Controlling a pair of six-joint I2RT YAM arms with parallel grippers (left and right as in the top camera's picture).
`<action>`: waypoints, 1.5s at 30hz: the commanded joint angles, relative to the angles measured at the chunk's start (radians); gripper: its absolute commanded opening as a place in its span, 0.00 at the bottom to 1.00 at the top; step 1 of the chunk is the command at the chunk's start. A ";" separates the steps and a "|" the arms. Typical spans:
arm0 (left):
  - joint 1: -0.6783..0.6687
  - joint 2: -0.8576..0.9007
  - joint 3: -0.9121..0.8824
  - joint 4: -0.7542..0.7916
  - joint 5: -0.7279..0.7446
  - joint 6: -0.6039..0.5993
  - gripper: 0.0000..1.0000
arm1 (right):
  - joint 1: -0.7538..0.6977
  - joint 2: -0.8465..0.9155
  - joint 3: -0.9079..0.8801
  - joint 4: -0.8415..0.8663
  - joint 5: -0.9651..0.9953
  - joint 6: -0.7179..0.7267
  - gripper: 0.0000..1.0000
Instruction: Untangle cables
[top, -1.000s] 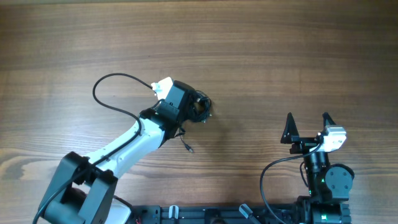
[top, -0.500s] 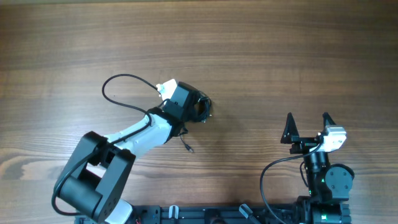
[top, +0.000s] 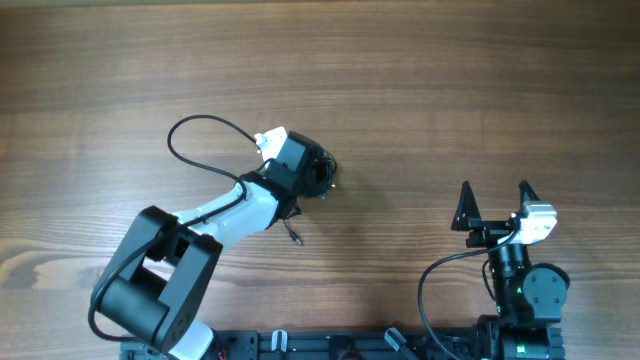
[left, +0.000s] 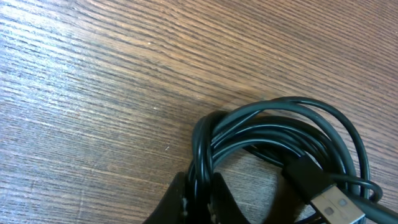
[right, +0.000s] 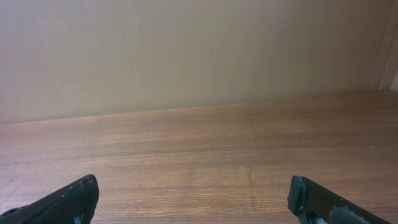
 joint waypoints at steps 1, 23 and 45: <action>0.010 -0.077 -0.002 -0.023 -0.037 0.030 0.04 | 0.005 -0.008 -0.001 0.003 0.013 -0.005 1.00; 0.014 -0.536 -0.002 -0.137 0.038 -0.159 0.04 | 0.005 0.285 0.280 -0.142 -0.671 0.544 1.00; 0.014 -0.673 -0.002 -0.221 0.194 -0.521 0.04 | 0.791 1.564 0.296 1.143 -0.391 0.718 0.05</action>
